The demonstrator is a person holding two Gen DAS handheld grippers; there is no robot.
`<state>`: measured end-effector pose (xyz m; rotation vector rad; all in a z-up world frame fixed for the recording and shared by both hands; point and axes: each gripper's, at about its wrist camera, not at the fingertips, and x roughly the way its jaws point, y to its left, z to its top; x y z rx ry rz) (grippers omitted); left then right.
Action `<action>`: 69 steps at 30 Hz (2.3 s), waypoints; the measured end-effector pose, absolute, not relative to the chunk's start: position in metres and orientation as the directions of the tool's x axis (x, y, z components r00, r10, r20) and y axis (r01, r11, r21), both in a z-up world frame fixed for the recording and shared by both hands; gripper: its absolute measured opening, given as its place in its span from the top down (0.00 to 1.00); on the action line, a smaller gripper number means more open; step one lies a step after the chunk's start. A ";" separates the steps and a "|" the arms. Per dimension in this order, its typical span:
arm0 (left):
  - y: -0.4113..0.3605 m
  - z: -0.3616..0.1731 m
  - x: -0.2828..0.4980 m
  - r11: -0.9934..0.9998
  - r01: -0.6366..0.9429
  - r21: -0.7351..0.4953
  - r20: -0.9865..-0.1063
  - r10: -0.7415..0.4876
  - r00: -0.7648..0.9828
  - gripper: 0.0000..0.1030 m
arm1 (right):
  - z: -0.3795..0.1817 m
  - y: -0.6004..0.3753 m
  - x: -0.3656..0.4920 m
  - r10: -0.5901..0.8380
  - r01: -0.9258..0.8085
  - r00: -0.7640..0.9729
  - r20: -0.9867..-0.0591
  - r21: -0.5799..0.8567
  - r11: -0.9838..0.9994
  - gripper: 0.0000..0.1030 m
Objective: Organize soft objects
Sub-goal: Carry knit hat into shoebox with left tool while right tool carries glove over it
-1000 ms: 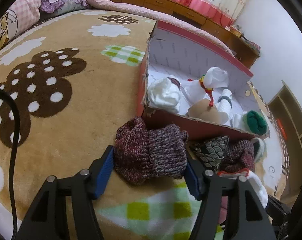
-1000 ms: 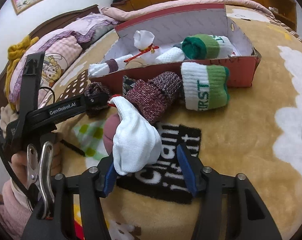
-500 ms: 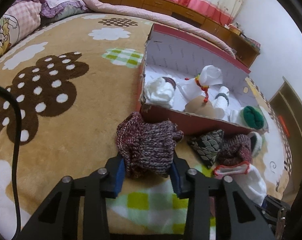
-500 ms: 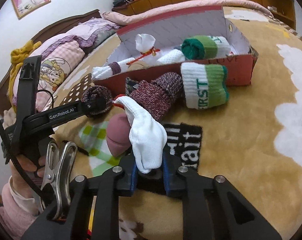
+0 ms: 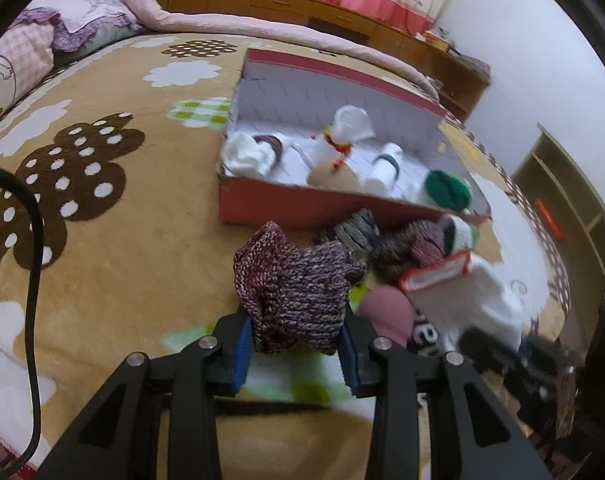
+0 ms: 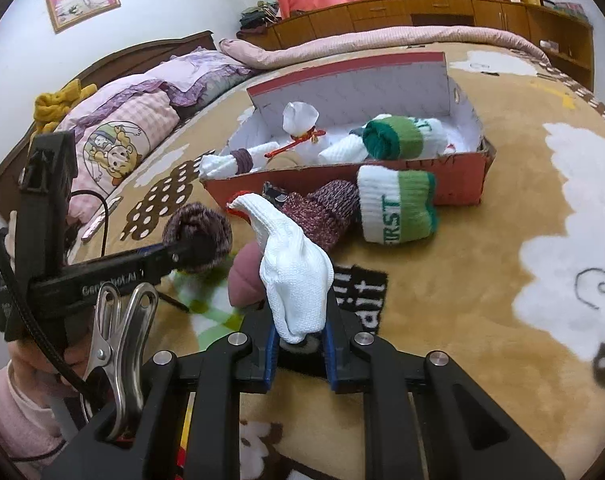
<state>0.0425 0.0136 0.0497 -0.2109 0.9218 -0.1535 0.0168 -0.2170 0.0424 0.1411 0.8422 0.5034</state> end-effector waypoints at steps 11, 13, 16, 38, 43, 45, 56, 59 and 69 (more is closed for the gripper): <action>0.008 0.052 0.035 0.965 0.066 -0.253 -0.774 -0.243 0.585 0.63 | 0.048 -0.236 0.011 0.462 -0.349 0.586 -0.666 0.307 0.885 0.81; 0.007 0.054 0.035 0.965 0.070 -0.253 -0.772 -0.245 0.586 0.63 | 0.049 -0.239 0.011 0.463 -0.346 0.589 -0.662 0.312 0.885 0.81; 0.006 0.058 0.033 0.966 0.076 -0.246 -0.766 -0.242 0.595 0.63 | 0.051 -0.244 0.011 0.459 -0.342 0.601 -0.654 0.309 0.888 0.81; 0.003 0.094 0.074 0.974 0.072 -0.213 -0.701 -0.204 0.684 0.63 | 0.084 -0.257 0.032 0.400 -0.322 0.695 -0.598 0.239 0.916 0.81; 0.004 0.093 0.086 0.975 0.066 -0.211 -0.698 -0.198 0.689 0.63 | 0.084 -0.256 0.037 0.403 -0.312 0.699 -0.591 0.255 0.915 0.81; 0.004 0.093 0.093 0.977 0.063 -0.205 -0.698 -0.191 0.690 0.63 | 0.083 -0.256 0.037 0.404 -0.310 0.698 -0.591 0.259 0.915 0.81; -0.002 0.088 0.120 0.982 0.060 -0.179 -0.669 -0.166 0.725 0.63 | 0.088 -0.253 0.044 0.393 -0.316 0.710 -0.584 0.235 0.919 0.81; -0.007 0.077 0.130 0.988 0.052 -0.144 -0.678 -0.137 0.722 0.63 | 0.094 -0.252 0.048 0.386 -0.318 0.723 -0.573 0.220 0.922 0.81; -0.007 0.065 0.138 0.986 0.051 -0.158 -0.692 -0.147 0.707 0.61 | 0.102 -0.252 0.074 0.358 -0.300 0.744 -0.564 0.197 0.933 0.81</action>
